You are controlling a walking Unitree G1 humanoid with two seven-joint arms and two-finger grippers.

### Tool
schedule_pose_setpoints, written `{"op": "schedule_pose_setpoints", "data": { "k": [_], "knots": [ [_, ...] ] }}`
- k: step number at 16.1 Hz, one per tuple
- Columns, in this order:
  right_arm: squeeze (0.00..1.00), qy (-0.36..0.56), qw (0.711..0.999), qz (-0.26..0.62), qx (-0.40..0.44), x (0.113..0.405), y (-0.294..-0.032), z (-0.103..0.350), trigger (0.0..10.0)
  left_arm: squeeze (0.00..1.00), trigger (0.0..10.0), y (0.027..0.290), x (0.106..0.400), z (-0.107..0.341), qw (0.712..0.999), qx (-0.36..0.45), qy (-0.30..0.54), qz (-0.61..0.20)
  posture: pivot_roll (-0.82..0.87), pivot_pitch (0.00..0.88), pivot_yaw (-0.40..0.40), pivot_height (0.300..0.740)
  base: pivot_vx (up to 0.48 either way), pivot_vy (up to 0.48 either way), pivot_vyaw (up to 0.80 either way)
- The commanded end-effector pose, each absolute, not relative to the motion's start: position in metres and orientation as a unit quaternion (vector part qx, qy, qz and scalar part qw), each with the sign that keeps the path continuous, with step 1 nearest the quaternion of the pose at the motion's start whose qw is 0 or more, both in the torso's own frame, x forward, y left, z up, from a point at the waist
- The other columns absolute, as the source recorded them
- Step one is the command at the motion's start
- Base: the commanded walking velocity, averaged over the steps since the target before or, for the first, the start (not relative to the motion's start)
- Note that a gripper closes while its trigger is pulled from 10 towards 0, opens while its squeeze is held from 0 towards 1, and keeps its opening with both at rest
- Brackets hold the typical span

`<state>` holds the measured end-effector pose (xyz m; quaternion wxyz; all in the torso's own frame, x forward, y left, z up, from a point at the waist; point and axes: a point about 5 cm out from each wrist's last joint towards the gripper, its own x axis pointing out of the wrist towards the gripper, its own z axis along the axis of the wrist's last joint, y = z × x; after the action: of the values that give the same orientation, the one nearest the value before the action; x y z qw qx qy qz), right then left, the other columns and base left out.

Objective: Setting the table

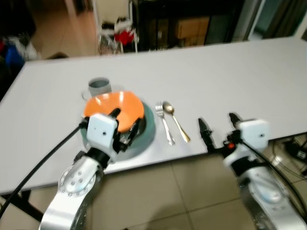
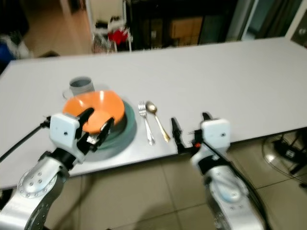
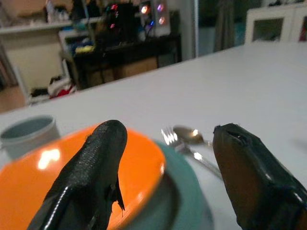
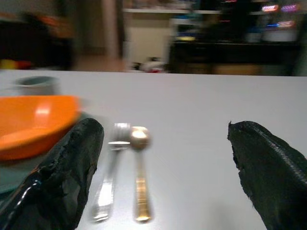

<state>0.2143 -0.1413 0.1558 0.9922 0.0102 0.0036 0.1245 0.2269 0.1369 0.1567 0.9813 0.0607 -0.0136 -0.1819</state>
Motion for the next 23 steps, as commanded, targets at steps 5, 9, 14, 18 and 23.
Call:
{"op": "schedule_pose_setpoints", "data": {
  "k": [5, 9, 14, 18, 23],
  "knots": [
    [1.0, 0.043, 0.987, 0.151, 0.031, 0.211, -0.142, 0.146, 10.0, 0.0, 10.0, 0.142, 0.229, 0.157, 0.983, 0.059, -0.016, -0.171, 0.1, 0.0, 0.054, 0.74, 0.0, -0.457, 0.0],
    [1.0, 0.042, 0.986, 0.157, 0.027, 0.21, -0.142, 0.146, 10.0, 0.0, 10.0, 0.142, 0.228, 0.157, 0.983, 0.06, -0.014, -0.174, 0.1, 0.0, 0.053, 0.74, 0.0, -0.405, 0.0],
    [1.0, 0.038, 0.983, 0.177, 0.035, 0.208, -0.139, 0.148, 10.0, 0.0, 10.0, 0.141, 0.228, 0.156, 0.983, 0.06, -0.014, -0.175, 0.09, 0.0, 0.055, 0.74, 0.0, -0.394, 0.16],
    [1.0, 0.039, 0.983, 0.179, 0.017, 0.208, -0.141, 0.145, 10.0, 0.0, 10.0, 0.142, 0.227, 0.153, 0.983, 0.064, -0.006, -0.175, 0.1, 0.0, 0.055, 0.74, 0.0, 0.0, 0.8],
    [1.0, 0.03, 0.988, 0.148, 0.022, 0.211, -0.152, 0.147, 10.0, 0.0, 10.0, 0.143, 0.228, 0.153, 0.983, 0.065, -0.005, -0.169, 0.1, 0.0, 0.054, 0.74, 0.0, 0.0, 0.8]
  ]
}}
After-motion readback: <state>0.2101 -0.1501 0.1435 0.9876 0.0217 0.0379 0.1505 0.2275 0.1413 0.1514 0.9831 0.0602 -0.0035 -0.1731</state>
